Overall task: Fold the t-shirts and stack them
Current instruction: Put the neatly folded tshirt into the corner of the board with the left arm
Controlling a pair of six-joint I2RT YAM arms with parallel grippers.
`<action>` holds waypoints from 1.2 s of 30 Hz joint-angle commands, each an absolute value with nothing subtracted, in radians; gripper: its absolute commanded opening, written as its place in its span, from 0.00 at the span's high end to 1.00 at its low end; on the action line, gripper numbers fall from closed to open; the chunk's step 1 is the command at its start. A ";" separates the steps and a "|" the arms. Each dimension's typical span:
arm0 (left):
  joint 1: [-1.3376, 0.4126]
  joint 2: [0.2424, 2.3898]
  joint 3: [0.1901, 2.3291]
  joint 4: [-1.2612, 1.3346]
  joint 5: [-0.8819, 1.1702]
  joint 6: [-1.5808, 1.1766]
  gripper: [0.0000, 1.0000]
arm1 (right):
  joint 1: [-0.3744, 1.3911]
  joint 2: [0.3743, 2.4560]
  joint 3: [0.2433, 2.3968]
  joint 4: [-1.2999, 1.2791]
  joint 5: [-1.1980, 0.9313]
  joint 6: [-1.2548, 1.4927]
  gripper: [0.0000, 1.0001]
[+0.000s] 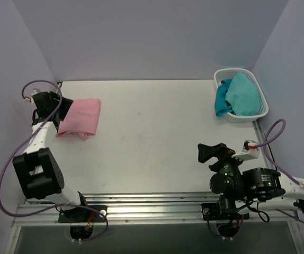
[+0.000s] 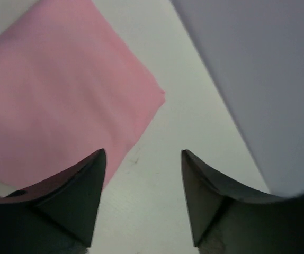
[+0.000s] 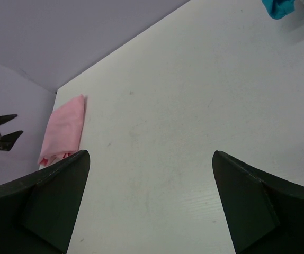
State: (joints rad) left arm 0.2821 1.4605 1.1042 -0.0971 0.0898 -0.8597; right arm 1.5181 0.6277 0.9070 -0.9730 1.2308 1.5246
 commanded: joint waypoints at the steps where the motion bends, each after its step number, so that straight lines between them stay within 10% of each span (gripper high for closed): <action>1: 0.275 1.673 1.147 0.044 0.184 -0.839 0.39 | 1.516 0.643 0.904 -0.974 1.284 1.532 0.04; 4: 0.270 1.863 1.237 0.069 0.244 -0.854 0.79 | 1.516 0.632 0.897 -0.982 1.292 1.539 0.05; 7: 0.259 2.014 1.325 0.057 0.270 -0.865 0.90 | 1.514 0.627 0.894 -1.003 1.302 1.557 0.05; 16: 0.253 2.143 1.416 0.003 0.184 -0.862 0.92 | 1.516 0.634 0.899 -1.092 1.333 1.647 0.05; 24: 0.249 2.422 1.939 -0.262 0.179 -0.717 0.89 | 1.514 0.632 0.900 -1.131 1.356 1.684 0.05; 27: 0.247 2.542 2.160 -0.325 0.231 -0.660 0.84 | 1.514 0.641 0.899 -1.134 1.362 1.684 0.05; 31: 0.252 2.611 2.333 -0.399 0.305 -0.646 0.35 | 1.514 0.652 0.893 -1.144 1.365 1.701 0.05; 36: 0.241 2.404 2.200 -0.292 0.350 -0.670 0.06 | 1.516 0.664 0.864 -1.111 1.367 1.697 0.05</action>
State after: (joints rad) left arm 0.2493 2.5587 2.2448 -0.3111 0.3031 -0.6922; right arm 1.5181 0.6357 0.8875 -1.0920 1.3037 1.6760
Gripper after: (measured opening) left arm 0.941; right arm 0.950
